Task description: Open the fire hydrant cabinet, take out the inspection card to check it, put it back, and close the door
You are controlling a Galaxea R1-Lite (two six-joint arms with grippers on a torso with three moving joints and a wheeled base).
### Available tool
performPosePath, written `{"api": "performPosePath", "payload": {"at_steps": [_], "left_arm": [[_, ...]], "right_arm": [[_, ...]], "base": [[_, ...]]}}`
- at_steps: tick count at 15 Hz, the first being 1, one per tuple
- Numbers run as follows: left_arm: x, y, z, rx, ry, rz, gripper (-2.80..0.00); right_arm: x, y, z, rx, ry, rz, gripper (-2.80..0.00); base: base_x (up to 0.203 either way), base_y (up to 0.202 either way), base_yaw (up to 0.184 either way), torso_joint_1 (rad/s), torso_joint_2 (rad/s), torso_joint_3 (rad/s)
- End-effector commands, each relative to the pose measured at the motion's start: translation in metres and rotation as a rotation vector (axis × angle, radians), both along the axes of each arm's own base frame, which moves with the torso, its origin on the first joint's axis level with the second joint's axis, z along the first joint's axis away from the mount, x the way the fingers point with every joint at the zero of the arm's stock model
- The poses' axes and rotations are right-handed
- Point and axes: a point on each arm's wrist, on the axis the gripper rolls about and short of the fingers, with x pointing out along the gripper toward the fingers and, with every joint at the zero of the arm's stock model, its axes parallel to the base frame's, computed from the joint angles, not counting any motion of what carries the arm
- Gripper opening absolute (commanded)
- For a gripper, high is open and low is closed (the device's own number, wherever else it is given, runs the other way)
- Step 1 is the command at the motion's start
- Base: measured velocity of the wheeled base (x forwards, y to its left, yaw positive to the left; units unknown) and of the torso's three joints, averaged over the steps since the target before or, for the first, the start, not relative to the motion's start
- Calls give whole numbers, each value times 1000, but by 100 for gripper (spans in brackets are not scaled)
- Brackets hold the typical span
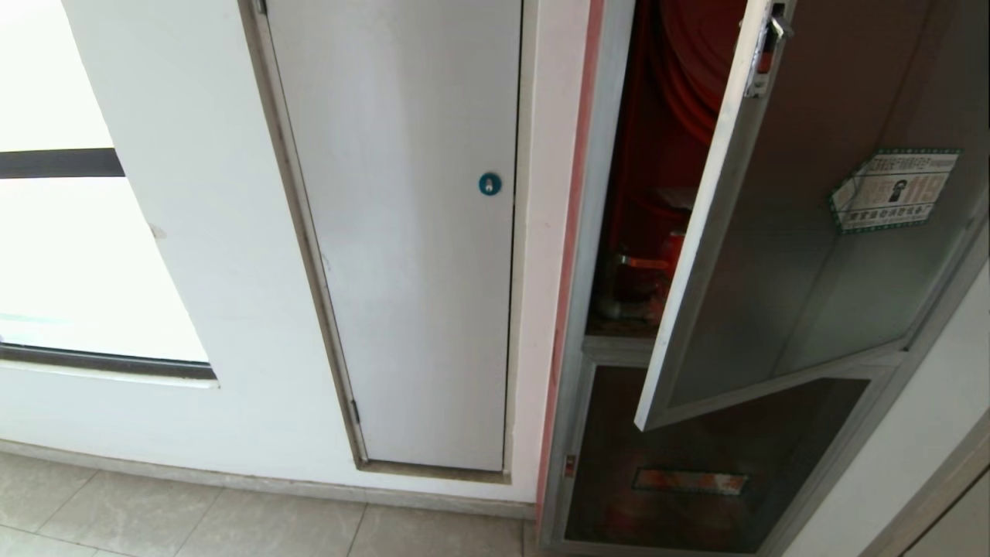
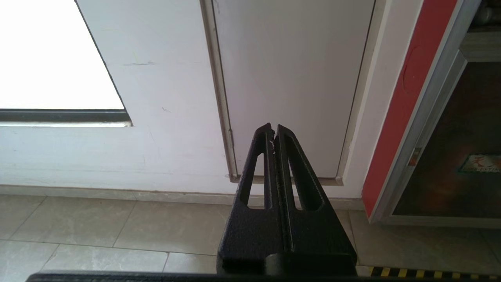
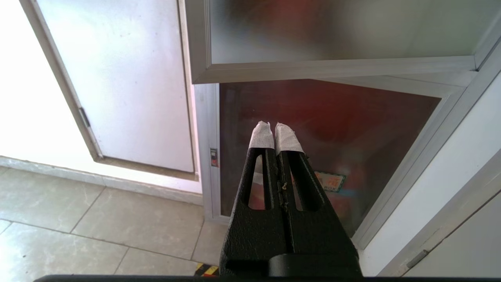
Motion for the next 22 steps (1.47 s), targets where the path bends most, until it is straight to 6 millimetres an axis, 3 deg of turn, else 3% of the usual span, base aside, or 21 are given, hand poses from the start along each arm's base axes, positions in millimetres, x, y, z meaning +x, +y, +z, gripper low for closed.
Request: {"api": "performPosePath", "payload": {"at_steps": [1,22], "left_arm": [[0,0,-2,0,4,-1,-280],[0,0,-2,0,4,-1,-280]], "right_arm": [[0,0,0,-1,0,1,-280],[-1,0,3,-46,-10,7,-280]], "base": [[0,0,0,0,0,0],[0,0,0,0,0,0]]}}
